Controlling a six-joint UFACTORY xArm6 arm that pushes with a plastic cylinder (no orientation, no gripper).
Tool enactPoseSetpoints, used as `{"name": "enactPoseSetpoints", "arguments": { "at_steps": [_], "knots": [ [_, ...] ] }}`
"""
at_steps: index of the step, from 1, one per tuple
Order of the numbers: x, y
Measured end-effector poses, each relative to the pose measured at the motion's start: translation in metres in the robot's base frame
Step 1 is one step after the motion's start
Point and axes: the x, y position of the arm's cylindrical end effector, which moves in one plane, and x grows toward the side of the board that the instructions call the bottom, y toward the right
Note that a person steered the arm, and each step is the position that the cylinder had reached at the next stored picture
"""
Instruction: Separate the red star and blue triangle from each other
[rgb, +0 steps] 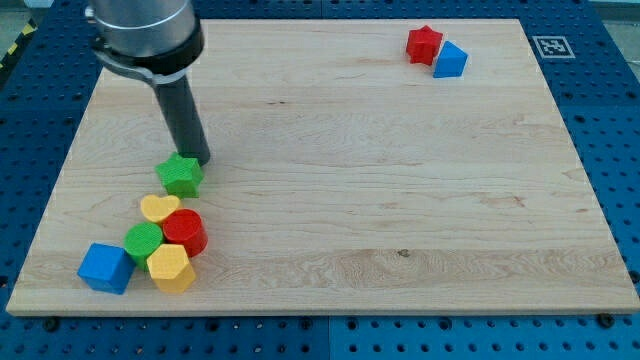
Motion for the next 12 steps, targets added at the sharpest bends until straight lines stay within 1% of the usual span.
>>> {"name": "enactPoseSetpoints", "arguments": {
  "at_steps": [1,2,3,4,5,8,9,10,11,12],
  "knots": [
    [0.011,-0.001],
    [0.013,-0.001],
    [-0.02,0.028],
    [-0.018,0.116],
    [0.002,0.184],
    [0.002,0.186],
    [-0.026,0.193],
    [-0.092,0.193],
    [-0.163,0.213],
    [-0.177,0.219]
  ]
}}
